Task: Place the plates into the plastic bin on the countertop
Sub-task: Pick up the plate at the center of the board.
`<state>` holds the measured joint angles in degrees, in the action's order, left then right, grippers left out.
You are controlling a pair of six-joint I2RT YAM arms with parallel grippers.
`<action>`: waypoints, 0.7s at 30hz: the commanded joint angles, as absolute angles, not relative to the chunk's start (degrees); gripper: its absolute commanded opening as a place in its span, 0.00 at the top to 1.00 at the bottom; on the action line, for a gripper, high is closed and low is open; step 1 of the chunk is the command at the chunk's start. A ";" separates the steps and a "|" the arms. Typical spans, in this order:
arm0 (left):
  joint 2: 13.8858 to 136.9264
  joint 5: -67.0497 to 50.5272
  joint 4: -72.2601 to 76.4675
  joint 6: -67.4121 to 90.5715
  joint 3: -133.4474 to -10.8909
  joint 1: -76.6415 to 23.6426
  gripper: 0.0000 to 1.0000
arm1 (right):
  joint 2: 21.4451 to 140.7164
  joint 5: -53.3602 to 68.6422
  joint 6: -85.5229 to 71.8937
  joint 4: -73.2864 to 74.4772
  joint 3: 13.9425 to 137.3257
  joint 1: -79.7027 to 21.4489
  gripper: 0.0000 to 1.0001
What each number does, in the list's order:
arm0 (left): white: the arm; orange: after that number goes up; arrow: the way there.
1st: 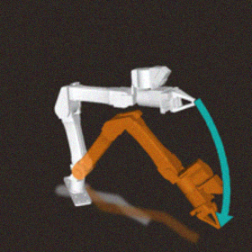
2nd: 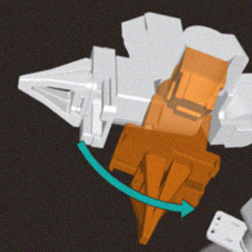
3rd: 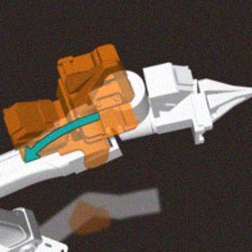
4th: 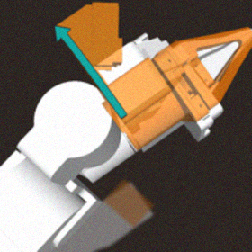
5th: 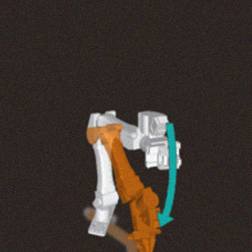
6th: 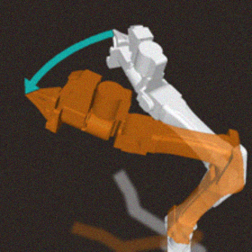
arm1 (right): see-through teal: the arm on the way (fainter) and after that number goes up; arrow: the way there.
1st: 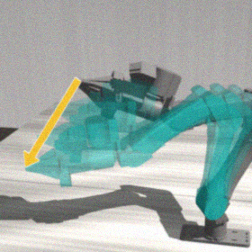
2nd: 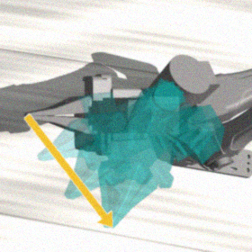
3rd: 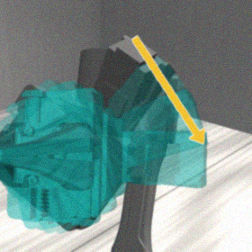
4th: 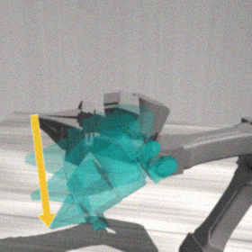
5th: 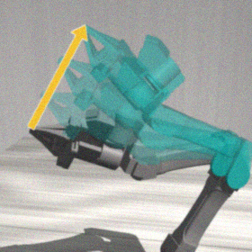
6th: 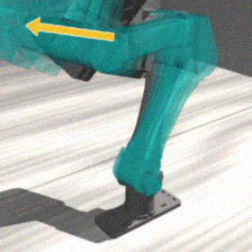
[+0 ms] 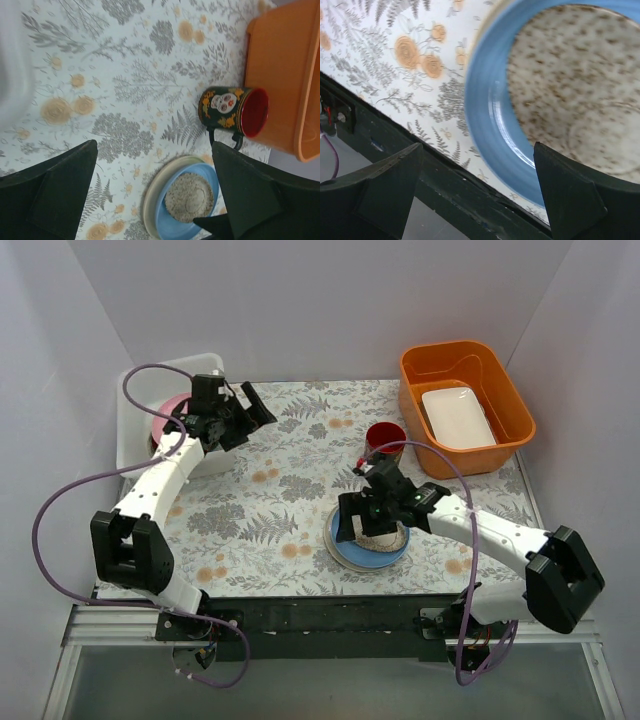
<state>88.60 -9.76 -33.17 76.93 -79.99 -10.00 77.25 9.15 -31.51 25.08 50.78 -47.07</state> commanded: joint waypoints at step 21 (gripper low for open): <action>88.33 0.44 -20.32 95.09 -64.34 -48.42 0.02 | 63.99 14.06 -26.98 26.01 39.02 -29.44 0.02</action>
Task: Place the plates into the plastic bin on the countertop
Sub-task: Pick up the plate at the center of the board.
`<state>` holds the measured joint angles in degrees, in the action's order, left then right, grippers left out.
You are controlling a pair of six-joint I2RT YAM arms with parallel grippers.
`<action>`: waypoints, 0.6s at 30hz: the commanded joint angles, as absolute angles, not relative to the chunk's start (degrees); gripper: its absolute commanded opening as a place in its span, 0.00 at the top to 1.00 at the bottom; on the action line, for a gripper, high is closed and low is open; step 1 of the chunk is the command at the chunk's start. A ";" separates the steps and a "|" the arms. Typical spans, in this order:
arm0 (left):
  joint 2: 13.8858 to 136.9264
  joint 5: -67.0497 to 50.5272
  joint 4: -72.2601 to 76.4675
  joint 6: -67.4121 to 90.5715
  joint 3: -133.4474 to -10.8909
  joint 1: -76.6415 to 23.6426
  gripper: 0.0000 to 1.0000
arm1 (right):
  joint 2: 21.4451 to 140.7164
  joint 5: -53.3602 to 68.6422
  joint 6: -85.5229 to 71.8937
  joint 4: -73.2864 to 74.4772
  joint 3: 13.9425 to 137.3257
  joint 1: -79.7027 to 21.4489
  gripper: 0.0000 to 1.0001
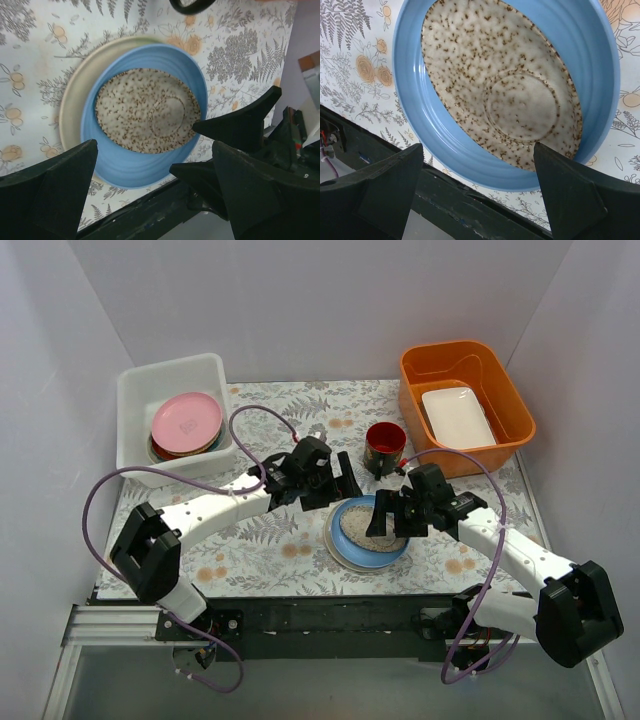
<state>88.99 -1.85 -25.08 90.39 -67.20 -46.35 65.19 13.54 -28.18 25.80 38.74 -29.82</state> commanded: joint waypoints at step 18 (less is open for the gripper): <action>84.46 0.18 -13.01 106.52 -53.27 -52.47 0.02 | 66.79 8.79 -25.31 24.87 41.75 -28.04 0.03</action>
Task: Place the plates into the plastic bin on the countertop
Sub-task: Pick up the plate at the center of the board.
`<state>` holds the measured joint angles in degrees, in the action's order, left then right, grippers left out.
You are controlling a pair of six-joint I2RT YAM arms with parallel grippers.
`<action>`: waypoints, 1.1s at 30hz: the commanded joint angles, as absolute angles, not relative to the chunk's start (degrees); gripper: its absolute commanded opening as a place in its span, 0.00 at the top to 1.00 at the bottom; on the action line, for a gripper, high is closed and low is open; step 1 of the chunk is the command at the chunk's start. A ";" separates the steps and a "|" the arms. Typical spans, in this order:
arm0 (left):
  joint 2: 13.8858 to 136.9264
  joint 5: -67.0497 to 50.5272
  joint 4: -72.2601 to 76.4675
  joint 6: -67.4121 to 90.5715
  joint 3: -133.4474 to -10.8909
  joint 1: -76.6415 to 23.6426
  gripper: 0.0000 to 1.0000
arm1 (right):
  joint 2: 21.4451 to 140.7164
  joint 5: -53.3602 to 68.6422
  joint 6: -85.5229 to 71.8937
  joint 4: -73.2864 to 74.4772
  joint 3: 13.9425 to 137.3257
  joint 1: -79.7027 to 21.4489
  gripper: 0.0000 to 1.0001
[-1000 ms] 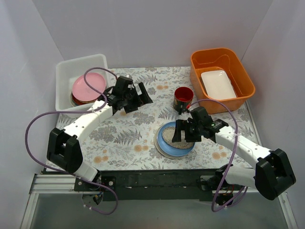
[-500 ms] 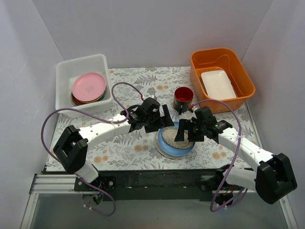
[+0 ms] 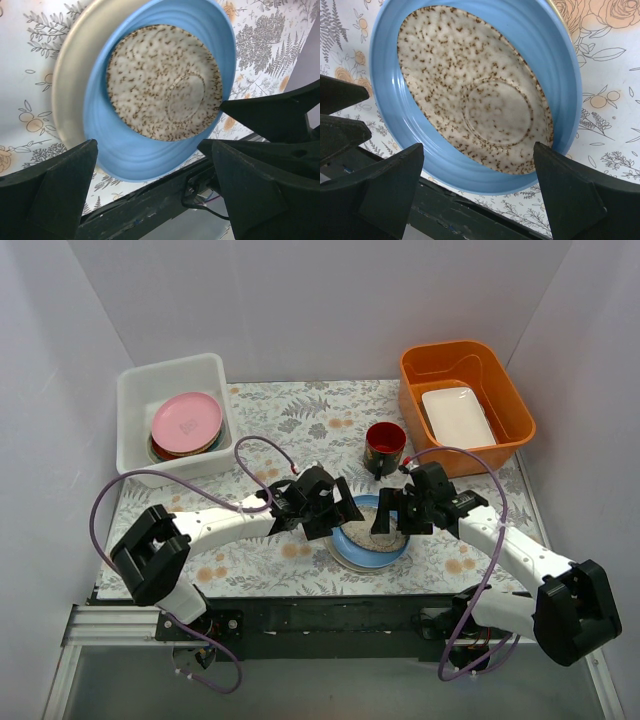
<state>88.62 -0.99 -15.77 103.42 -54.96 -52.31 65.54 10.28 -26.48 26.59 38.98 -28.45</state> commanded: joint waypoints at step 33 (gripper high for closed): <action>81.39 -5.01 -6.24 112.15 -47.20 -53.26 0.02 | 72.69 3.69 -23.91 18.90 40.26 -27.69 0.06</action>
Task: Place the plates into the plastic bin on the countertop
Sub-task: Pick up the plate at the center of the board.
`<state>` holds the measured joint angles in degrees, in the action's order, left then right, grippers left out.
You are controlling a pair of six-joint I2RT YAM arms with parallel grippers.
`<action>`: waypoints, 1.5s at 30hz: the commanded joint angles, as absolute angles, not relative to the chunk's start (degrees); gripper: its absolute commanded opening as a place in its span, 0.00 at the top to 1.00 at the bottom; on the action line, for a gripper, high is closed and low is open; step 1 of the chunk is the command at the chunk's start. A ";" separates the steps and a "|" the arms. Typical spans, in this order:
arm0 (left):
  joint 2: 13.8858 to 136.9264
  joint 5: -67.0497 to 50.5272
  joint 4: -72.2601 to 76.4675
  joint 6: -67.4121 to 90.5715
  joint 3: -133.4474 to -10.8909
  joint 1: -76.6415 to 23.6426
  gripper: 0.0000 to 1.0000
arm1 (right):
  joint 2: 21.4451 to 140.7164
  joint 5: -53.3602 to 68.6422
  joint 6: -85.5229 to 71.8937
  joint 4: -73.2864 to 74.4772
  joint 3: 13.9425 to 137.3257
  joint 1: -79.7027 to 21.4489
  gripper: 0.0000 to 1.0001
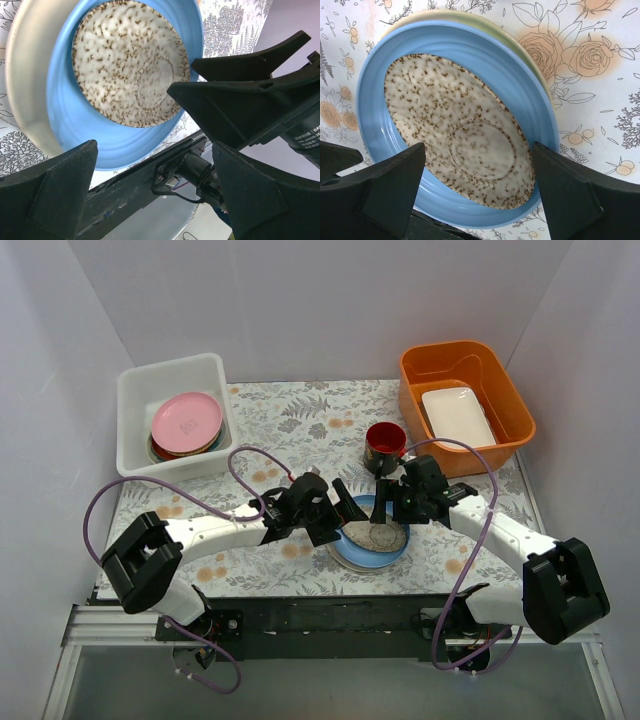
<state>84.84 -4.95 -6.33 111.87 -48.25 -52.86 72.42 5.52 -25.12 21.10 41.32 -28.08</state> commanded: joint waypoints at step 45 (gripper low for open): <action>72.51 -1.32 -8.17 113.29 -41.84 -53.44 0.02 | 71.99 7.64 -23.29 18.98 36.12 -27.69 0.99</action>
